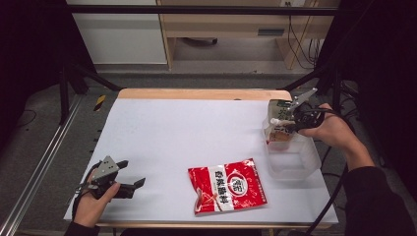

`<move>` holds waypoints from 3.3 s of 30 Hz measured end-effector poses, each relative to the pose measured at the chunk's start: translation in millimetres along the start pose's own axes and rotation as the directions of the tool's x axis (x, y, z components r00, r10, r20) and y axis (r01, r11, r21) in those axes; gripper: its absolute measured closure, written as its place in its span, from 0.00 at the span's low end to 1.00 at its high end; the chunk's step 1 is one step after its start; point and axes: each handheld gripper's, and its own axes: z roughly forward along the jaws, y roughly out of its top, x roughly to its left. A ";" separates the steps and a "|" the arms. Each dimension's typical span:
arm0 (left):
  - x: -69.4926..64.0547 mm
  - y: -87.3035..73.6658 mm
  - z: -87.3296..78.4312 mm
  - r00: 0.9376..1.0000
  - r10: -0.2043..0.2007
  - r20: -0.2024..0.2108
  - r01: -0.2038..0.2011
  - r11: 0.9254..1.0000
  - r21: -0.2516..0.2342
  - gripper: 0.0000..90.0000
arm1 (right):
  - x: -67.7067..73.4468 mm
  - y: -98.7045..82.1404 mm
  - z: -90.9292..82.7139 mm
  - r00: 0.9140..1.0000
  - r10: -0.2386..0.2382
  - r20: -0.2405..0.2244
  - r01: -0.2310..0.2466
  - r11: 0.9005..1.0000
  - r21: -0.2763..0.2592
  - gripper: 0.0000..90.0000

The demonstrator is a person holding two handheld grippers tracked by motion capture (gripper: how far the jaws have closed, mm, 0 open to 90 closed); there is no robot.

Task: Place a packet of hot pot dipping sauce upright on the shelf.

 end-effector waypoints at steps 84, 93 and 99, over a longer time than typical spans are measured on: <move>-57.1 52.3 58.3 0.971 0.213 0.106 -0.221 0.972 0.077 0.07 | 223.7 -12.2 14.6 0.994 0.112 0.017 -0.099 0.931 -0.351 0.16; -69.9 57.0 91.6 0.960 0.245 0.136 -0.258 0.962 0.085 0.07 | 226.5 -31.3 21.5 0.980 0.200 -0.020 -0.194 0.913 -0.360 0.16; -79.6 47.0 88.6 0.958 0.250 0.138 -0.264 0.960 0.096 0.07 | 228.4 -44.6 24.0 0.971 0.238 -0.022 -0.231 0.911 -0.342 0.16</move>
